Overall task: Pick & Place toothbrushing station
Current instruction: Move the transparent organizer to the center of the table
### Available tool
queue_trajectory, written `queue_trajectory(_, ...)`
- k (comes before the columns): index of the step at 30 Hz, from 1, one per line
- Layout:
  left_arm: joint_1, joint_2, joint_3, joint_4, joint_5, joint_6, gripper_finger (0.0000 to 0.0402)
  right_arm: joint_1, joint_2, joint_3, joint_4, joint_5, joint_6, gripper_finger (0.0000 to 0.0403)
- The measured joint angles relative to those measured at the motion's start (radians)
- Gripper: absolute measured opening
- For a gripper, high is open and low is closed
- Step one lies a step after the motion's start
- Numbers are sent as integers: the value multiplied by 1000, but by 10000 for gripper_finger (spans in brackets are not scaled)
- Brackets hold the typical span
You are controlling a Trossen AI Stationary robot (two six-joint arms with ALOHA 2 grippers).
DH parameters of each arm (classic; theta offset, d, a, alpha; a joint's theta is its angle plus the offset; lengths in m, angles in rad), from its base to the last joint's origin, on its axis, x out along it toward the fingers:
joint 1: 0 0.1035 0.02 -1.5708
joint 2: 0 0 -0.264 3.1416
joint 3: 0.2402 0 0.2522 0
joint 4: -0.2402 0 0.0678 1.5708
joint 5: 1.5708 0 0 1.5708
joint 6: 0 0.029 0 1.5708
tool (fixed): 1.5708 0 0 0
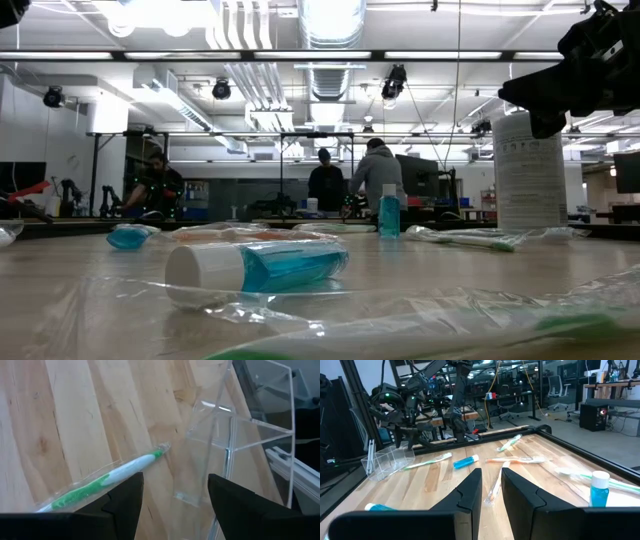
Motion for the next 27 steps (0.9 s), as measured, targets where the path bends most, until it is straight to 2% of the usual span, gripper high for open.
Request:
queue_trajectory(9,0,88,1,72,1,13,218,0,0,0,0,0,0,68)
queue_trajectory(19,2,113,3,82,-12,-26,145,0,0,0,0,0,0,68)
queue_trajectory(27,2,99,3,66,-46,-48,104,0,0,0,0,0,0,68)
